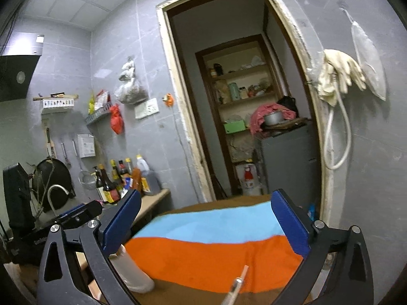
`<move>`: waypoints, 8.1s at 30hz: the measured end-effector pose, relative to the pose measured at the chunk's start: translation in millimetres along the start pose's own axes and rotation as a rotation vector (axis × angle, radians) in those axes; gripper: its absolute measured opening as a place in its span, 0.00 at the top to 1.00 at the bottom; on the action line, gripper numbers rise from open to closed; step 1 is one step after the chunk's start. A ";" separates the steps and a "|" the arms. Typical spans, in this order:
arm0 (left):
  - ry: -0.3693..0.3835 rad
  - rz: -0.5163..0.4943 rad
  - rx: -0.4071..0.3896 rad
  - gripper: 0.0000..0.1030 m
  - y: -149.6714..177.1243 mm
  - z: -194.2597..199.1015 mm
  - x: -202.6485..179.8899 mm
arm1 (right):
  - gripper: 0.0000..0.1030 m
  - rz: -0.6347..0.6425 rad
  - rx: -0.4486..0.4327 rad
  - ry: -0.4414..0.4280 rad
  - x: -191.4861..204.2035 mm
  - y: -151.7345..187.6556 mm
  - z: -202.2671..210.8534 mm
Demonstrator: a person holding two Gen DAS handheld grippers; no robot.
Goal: Organize utensils
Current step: 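Move both open tools back to the steel spoon and last chopstick, then close the left tool on the steel spoon while the right tool grasps the chopstick, then lift the spoon with the left tool while the right tool lifts the chopstick toward the basket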
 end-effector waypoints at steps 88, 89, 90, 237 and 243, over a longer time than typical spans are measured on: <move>0.152 0.168 0.713 0.46 217.2 -119.2 -37.0 | 0.71 0.245 0.863 0.173 -62.6 252.1 -35.1; 0.167 0.159 0.723 0.49 218.7 -119.2 -41.2 | 0.71 0.235 0.862 0.177 -64.5 252.1 -34.2; 0.180 0.152 0.733 0.51 220.7 -119.3 -43.7 | 0.71 0.209 0.857 0.177 -66.1 251.0 -32.0; 0.209 0.084 0.288 0.98 -15.4 44.9 52.3 | 0.96 -0.162 -0.044 -0.266 127.6 0.0 -59.6; 0.097 0.075 0.260 0.98 -27.5 62.0 100.6 | 0.96 -0.134 -0.103 -0.318 168.7 -3.6 -73.0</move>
Point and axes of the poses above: each gripper's, at about its wrist camera, not at the fingertips, and z roughly against the way its jaws point, x to its left, y to its underside, the point moved 10 cm from there along -z, roughly the way its jaws point, and after that the axes turned 2 degrees about -y, right-handed, at the moved point
